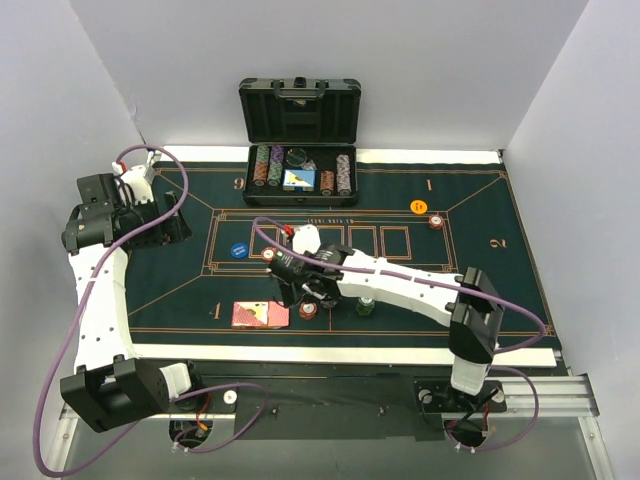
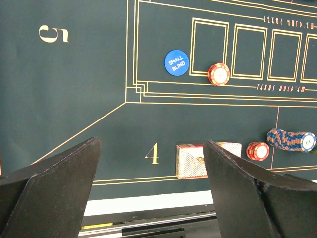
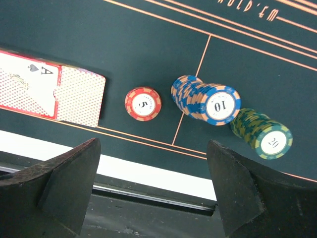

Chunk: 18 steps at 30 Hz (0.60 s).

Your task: Distribute texas hold em gaming equipment

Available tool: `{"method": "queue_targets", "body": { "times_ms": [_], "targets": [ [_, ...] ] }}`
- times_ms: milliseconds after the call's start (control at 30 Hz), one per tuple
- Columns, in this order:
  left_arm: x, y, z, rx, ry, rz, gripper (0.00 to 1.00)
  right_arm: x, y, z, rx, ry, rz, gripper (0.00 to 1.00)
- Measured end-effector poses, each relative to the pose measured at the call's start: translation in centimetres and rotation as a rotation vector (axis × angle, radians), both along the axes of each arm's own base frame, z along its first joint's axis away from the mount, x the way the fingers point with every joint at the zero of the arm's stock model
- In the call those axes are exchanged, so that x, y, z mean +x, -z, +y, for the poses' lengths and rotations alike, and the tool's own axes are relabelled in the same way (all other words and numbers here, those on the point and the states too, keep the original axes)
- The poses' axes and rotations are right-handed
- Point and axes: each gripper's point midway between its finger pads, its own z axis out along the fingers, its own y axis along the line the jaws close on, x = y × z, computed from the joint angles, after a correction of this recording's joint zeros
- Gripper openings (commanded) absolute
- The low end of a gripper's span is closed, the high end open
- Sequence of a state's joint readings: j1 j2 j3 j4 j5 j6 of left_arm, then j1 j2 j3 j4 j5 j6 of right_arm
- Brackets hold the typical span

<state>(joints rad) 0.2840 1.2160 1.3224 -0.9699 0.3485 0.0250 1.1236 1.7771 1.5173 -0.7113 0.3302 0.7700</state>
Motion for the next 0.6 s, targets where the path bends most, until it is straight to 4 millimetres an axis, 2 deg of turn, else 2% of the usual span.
{"method": "queue_targets", "body": {
  "times_ms": [100, 600],
  "targets": [
    [0.0, 0.0, 0.0, 0.003, 0.002, -0.001, 0.96, -0.8, 1.2, 0.6, -0.016, -0.015, 0.026, 0.82],
    [0.0, 0.1, 0.3, 0.016, -0.002, 0.001, 0.96, -2.1, 7.4, 2.7, -0.059, -0.062, 0.161, 0.77]
  ]
}}
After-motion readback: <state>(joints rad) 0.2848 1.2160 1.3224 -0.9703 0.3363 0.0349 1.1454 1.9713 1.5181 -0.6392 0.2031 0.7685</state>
